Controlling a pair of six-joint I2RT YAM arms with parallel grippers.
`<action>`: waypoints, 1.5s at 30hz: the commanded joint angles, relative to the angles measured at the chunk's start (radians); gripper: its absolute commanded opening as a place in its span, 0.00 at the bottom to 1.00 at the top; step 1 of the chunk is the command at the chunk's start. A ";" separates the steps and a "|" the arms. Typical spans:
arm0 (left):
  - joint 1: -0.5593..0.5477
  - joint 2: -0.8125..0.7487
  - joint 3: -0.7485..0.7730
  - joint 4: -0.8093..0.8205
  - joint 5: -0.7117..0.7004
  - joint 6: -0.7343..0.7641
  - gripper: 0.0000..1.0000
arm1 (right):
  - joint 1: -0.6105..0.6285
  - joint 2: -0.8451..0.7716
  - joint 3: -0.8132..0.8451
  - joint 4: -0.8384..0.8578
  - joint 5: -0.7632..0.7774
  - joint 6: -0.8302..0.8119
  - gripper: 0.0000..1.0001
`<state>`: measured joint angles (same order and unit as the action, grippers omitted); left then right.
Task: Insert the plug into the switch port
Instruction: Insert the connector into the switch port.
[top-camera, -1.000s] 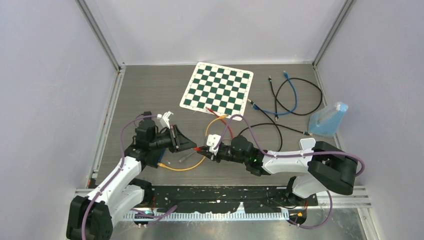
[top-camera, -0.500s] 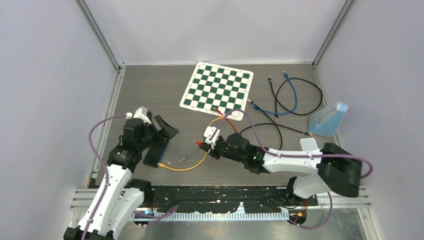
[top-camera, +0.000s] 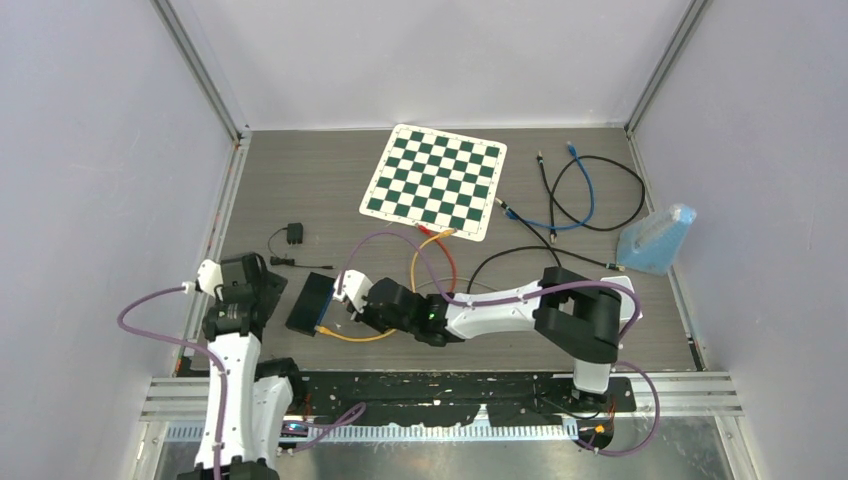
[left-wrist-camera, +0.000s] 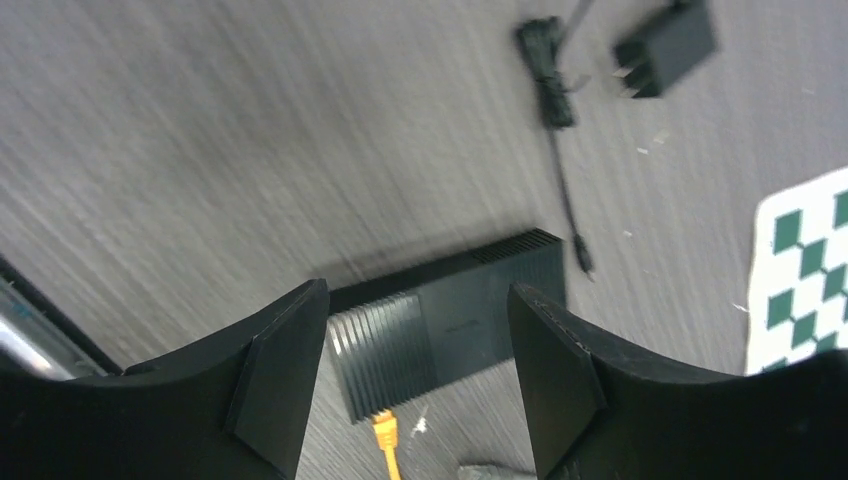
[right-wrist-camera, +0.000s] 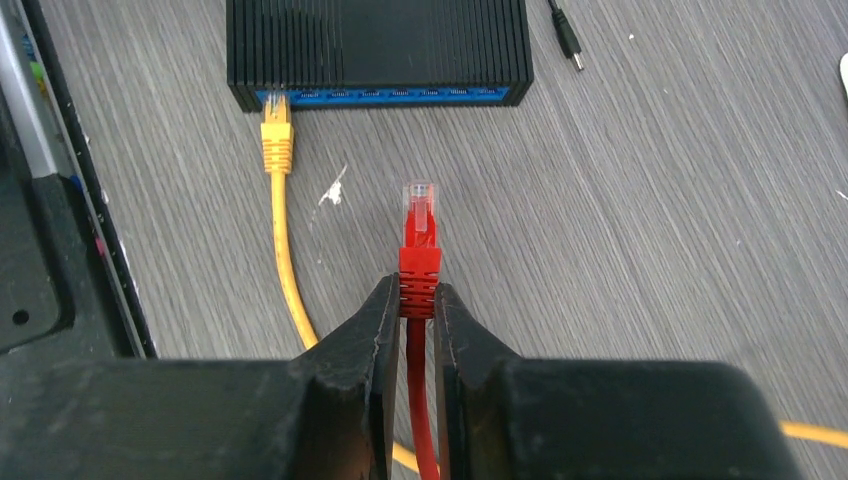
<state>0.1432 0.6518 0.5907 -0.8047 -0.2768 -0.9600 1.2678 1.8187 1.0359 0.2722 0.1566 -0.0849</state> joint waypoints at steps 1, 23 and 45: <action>0.116 0.077 -0.047 0.013 0.060 -0.034 0.67 | 0.021 0.049 0.114 -0.043 0.060 0.009 0.05; 0.282 0.391 -0.099 0.155 0.349 0.062 0.50 | 0.041 0.270 0.314 -0.155 0.022 0.000 0.05; 0.299 0.435 -0.144 0.199 0.434 0.088 0.43 | 0.036 0.324 0.284 0.018 -0.011 0.046 0.05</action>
<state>0.4347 1.0695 0.4725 -0.6273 0.1360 -0.8909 1.3014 2.1311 1.3338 0.1787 0.1440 -0.0723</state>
